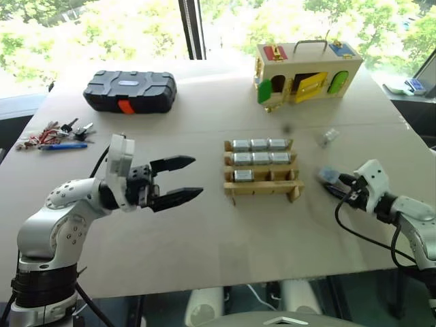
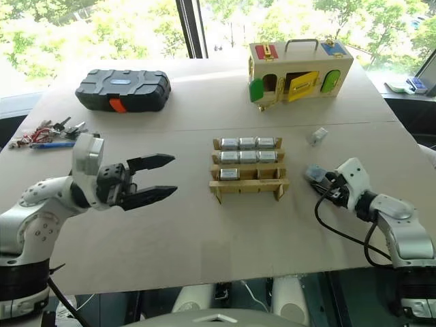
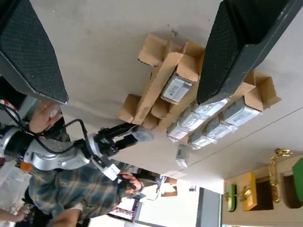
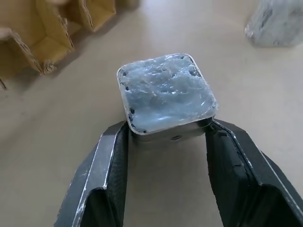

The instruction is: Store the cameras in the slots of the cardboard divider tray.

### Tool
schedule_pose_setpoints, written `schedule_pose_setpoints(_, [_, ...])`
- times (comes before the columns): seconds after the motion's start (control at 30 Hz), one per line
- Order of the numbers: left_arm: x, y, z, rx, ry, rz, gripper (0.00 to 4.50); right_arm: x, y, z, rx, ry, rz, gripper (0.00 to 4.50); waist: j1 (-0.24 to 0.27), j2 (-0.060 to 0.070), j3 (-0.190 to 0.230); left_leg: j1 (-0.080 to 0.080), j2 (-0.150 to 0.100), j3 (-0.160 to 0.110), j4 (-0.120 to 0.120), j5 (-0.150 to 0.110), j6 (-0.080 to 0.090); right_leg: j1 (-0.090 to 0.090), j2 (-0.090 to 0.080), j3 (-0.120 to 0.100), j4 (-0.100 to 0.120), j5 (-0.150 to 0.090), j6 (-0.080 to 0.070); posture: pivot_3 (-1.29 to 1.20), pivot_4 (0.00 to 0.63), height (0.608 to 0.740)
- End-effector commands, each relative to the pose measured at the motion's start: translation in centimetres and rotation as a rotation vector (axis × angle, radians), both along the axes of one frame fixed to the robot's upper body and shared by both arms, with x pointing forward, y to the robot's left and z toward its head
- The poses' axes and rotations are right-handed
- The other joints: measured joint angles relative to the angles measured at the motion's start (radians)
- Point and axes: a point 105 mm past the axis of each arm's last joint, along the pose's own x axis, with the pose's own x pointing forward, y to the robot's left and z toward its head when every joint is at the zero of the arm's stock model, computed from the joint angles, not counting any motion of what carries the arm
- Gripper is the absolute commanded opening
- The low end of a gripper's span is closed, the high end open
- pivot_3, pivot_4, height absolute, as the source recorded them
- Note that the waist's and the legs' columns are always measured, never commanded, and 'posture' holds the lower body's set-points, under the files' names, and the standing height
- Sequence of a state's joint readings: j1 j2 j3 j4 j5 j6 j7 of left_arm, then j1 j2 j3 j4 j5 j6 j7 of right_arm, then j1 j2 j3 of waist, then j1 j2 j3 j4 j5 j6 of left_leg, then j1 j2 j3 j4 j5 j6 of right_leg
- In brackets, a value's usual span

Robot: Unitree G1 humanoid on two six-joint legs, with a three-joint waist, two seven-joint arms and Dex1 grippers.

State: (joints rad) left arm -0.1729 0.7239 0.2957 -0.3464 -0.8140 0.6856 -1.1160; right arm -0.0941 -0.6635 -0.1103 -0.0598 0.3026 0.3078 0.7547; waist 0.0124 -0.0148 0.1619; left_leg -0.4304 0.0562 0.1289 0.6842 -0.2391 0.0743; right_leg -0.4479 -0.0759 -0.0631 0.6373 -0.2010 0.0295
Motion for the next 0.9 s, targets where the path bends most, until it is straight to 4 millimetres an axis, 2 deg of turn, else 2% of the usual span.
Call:
schedule_pose_setpoints(0.03, [-0.2, -2.7, 1.6, -0.067, 0.05, -0.033, 4.5, -0.1, 1.7, 4.9, -0.026, -0.183, 0.053, 1.94, 0.001, 0.0, 0.0, 0.0, 0.0, 0.0, 0.0, 0.0, 0.0, 0.0, 0.0, 0.0, 0.0, 0.0, 0.0, 0.0, 0.15, 0.74])
schedule_pose_setpoints(0.1, [0.6, -4.2, 1.8, -0.065, 0.133, -0.023, 4.5, -0.3, 3.0, 7.4, -0.043, -0.256, 0.086, 1.94, 0.002, 0.0, 0.0, 0.0, 0.0, 0.0, 0.0, 0.0, 0.0, 0.0, 0.0, 0.0, 0.001, 0.0, 0.001, 0.0, 0.15, 0.74])
schedule_pose_setpoints(0.17, [1.0, -5.7, 3.2, -0.132, 0.236, -0.094, 4.5, -0.7, 4.6, 9.5, -0.086, -0.322, 0.133, 1.94, 0.002, 0.0, 0.0, 0.001, 0.0, 0.0, 0.001, 0.002, 0.004, 0.0, 0.0, 0.001, 0.002, 0.0, 0.001, 0.0, 0.15, 0.74])
schedule_pose_setpoints(0.33, [3.8, -8.3, 5.4, -0.225, 0.356, -0.09, 4.5, -2.0, 10.4, 13.8, -0.155, -0.498, 0.316, 1.94, -0.003, -0.001, 0.0, 0.002, 0.0, 0.0, 0.002, 0.003, 0.004, 0.001, 0.003, 0.003, 0.003, 0.001, 0.003, 0.0, 0.15, 0.74])
schedule_pose_setpoints(0.47, [5.1, -9.6, 5.6, -0.234, 0.467, -0.079, 4.5, -2.3, 13.8, 14.7, -0.205, -0.588, 0.432, 1.94, -0.003, -0.001, 0.0, 0.002, -0.001, 0.0, 0.001, 0.004, 0.003, 0.0, 0.004, 0.003, 0.004, 0.002, 0.003, 0.0, 0.15, 0.74])
schedule_pose_setpoints(0.7, [5.6, -9.7, 5.6, -0.238, 0.501, -0.061, 4.5, -1.9, 15.8, 15.8, -0.189, -0.633, 0.484, 1.94, 0.002, -0.002, 0.001, 0.001, -0.001, 0.0, 0.002, 0.006, -0.001, 0.0, 0.003, 0.003, 0.003, 0.004, 0.001, 0.0, 0.15, 0.74])
schedule_pose_setpoints(0.73, [5.7, -9.6, 5.4, -0.224, 0.496, -0.049, 3.98, -1.8, 15.9, 15.9, -0.184, -0.635, 0.489, 1.87, 0.002, -0.002, 0.001, 0.001, -0.001, 0.0, 0.002, 0.006, -0.001, 0.0, 0.003, 0.003, 0.003, 0.004, 0.001, 0.0, 0.15, 0.74])
schedule_pose_setpoints(0.8, [5.7, -9.6, 5.3, -0.224, 0.497, -0.04, 3.31, -1.8, 16.1, 16.1, -0.179, -0.641, 0.494, 1.87, 0.002, -0.002, 0.001, 0.0, -0.001, 0.0, 0.002, 0.006, -0.001, 0.0, 0.003, 0.003, 0.003, 0.004, 0.001, 0.0, 0.15, 0.74])
schedule_pose_setpoints(0.83, [5.8, -9.5, 5.2, -0.221, 0.492, -0.03, 2.72, -1.8, 16.2, 16.1, -0.168, -0.636, 0.501, 1.87, 0.001, -0.002, 0.001, 0.0, -0.001, 0.0, 0.001, 0.006, -0.001, 0.0, 0.003, 0.003, 0.003, 0.004, 0.001, 0.0, 0.15, 0.74])
schedule_pose_setpoints(0.87, [5.8, -9.5, 5.2, -0.22, 0.488, -0.024, 2.55, -1.8, 16.3, 16.1, -0.161, -0.632, 0.506, 1.87, 0.0, -0.002, 0.001, 0.0, -0.001, 0.0, 0.001, 0.006, -0.001, 0.0, 0.003, 0.003, 0.003, 0.004, 0.001, 0.0, 0.15, 0.74])
schedule_pose_setpoints(0.9, [5.8, -9.5, 5.4, -0.23, 0.485, -0.028, 2.16, -1.8, 16.3, 16.1, -0.154, -0.63, 0.508, 1.87, 0.0, -0.002, 0.001, 0.0, -0.001, 0.0, 0.001, 0.006, -0.001, 0.0, 0.003, 0.003, 0.003, 0.004, 0.001, 0.0, 0.15, 0.74])
